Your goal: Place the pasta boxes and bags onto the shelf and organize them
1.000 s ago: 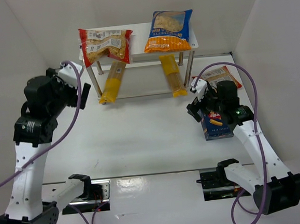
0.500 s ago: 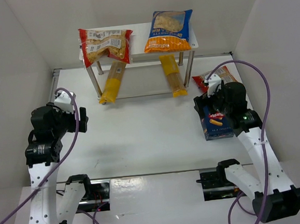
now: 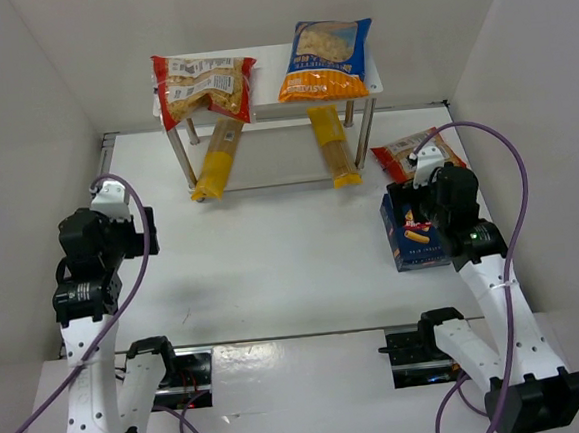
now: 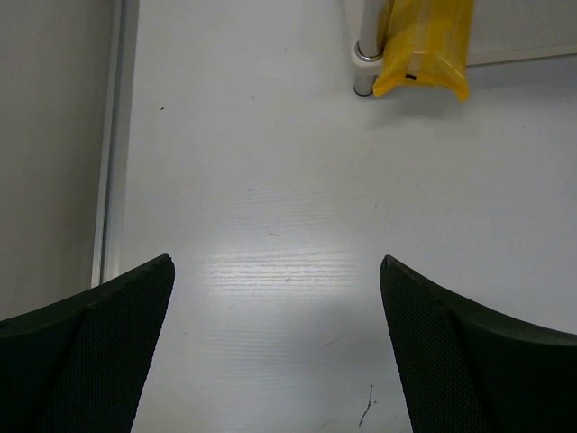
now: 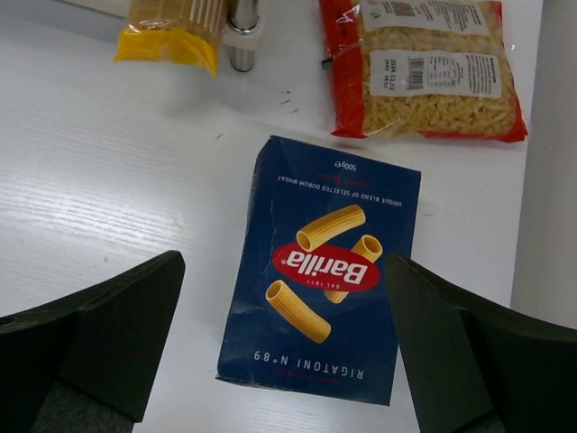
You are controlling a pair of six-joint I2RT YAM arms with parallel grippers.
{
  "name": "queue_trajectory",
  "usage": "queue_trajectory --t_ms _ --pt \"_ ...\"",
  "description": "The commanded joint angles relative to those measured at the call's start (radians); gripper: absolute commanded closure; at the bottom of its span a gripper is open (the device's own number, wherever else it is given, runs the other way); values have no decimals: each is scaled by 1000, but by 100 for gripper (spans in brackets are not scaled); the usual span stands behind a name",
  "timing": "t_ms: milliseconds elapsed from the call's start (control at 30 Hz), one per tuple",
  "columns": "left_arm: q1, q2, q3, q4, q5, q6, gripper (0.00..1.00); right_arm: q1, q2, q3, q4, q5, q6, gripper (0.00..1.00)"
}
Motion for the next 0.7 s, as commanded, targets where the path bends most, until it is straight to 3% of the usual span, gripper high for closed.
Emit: queue_trajectory --t_ms 0,667 --pt "8 -9 -13 50 -21 -31 0 -6 5 -6 56 59 23 0" --pt "8 -18 -13 40 60 12 0 -24 5 -15 56 46 12 0"
